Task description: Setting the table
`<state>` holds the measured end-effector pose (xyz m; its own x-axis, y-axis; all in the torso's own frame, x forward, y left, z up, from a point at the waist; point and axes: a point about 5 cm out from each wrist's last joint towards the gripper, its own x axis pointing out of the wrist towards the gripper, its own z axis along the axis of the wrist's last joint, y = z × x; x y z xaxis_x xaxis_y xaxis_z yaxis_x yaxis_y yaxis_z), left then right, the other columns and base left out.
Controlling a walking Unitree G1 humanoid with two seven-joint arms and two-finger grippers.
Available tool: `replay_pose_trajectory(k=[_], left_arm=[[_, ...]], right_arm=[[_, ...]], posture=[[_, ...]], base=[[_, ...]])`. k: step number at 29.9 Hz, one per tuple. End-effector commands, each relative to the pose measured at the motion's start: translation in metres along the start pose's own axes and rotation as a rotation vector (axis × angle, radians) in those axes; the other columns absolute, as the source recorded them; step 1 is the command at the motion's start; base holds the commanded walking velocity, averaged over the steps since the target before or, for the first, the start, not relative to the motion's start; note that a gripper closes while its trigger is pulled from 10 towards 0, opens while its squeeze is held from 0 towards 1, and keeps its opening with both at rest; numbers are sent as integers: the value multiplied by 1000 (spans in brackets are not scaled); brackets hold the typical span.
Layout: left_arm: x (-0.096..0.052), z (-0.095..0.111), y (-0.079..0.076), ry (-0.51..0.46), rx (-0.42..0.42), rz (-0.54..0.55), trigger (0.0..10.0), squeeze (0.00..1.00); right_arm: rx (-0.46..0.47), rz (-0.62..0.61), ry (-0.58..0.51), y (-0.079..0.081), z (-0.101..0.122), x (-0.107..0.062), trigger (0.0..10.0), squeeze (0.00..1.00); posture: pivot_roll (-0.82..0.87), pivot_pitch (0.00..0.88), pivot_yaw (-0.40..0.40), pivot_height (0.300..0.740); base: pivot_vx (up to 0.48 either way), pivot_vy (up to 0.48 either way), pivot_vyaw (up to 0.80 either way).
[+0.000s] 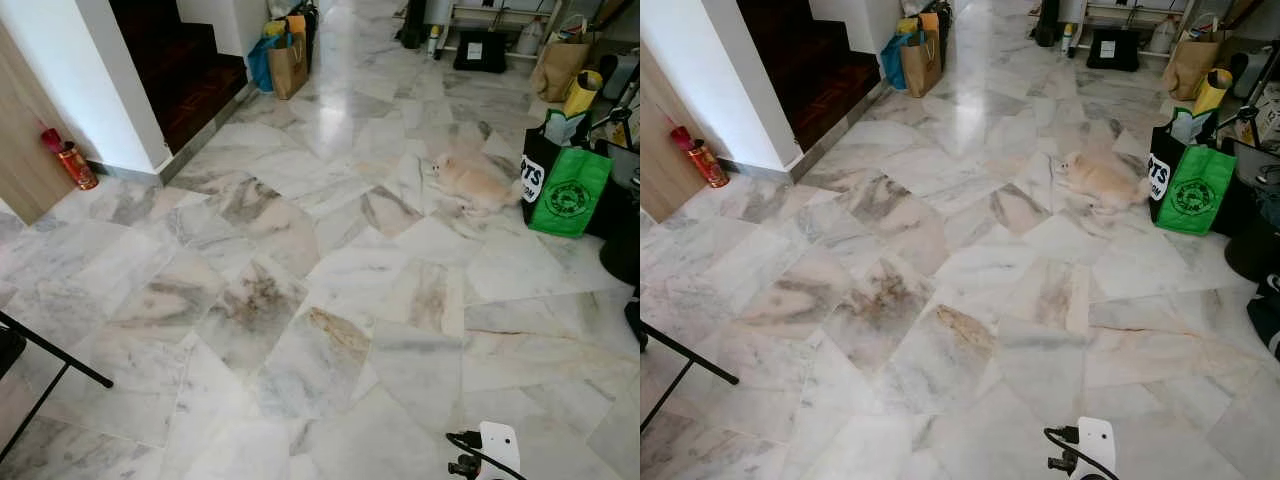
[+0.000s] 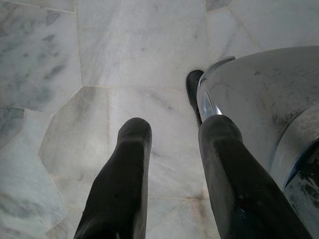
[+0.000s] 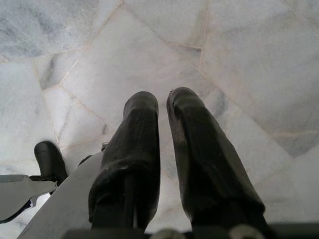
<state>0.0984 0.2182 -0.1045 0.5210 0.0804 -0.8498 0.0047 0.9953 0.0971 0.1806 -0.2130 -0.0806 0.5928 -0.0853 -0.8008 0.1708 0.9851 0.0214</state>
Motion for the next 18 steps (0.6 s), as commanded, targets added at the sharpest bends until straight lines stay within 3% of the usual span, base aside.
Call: replay_pose_trajectory(k=[1,4,8,18], left_arm=[[22,86,-3,-115,-4,-2,10000,0],[22,86,-3,-115,-4,-2,10000,0],[21,86,7,-107,47,42,10000,0],[22,89,7,-103,47,48,10000,0]], right_arm=[[-27,163,-26,34,18,5,10000,0],[-27,163,-26,34,18,5,10000,0],[38,173,-65,40,27,6,10000,0],[45,172,-69,39,30,7,10000,0]], posture=[[-9,0,-6,740],[-9,0,-6,740],[19,0,4,740],[24,0,-6,740]], base=[[0,0,0],[0,0,0],[0,0,0],[0,0,0]])
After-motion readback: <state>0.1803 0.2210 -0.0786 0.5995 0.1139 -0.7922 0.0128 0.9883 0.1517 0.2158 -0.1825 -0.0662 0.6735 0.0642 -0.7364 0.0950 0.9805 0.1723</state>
